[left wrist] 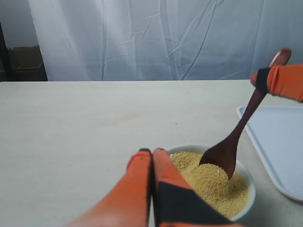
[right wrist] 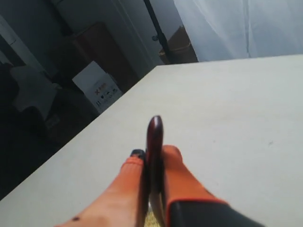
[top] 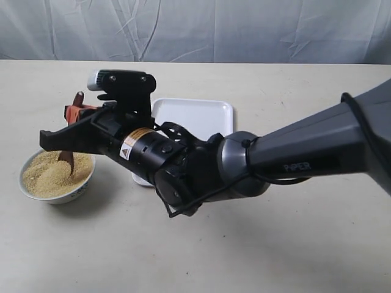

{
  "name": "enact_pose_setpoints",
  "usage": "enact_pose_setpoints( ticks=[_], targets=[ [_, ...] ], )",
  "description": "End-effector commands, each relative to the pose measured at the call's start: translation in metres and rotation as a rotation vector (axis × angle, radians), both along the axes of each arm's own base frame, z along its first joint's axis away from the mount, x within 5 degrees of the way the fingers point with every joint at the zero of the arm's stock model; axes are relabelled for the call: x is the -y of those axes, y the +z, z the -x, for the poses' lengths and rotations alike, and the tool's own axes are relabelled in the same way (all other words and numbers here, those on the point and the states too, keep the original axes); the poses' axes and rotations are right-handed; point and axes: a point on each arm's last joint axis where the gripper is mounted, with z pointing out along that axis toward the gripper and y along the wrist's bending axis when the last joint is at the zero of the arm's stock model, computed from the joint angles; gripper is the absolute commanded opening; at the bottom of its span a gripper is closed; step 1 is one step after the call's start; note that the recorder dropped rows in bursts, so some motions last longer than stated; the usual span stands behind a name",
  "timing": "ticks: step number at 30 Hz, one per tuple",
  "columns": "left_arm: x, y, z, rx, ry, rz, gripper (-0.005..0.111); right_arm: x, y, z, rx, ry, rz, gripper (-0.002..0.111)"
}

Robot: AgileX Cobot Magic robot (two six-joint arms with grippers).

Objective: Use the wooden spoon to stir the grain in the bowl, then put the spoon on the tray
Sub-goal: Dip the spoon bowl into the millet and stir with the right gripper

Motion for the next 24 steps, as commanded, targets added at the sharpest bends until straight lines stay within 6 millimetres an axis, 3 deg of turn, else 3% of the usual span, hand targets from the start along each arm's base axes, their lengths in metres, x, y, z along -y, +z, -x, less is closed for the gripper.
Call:
enact_pose_setpoints(
  ticks=[1, 4, 14, 24],
  targets=[
    [0.000, -0.001, 0.000, 0.002, 0.001, -0.002, 0.000, 0.006, 0.024, -0.003, 0.090, -0.012, -0.007, -0.001],
    [0.000, -0.001, 0.000, 0.002, 0.001, -0.002, 0.000, 0.006, 0.024, -0.003, 0.146, -0.006, 0.043, -0.001],
    [0.000, -0.001, 0.000, 0.002, 0.001, -0.002, 0.000, 0.002, -0.025, -0.004, 0.045, -0.007, 0.138, -0.001],
    [0.000, -0.001, 0.000, 0.002, 0.001, -0.002, 0.000, -0.006, -0.028, 0.008, -0.024, 0.022, 0.095, -0.001]
  ],
)
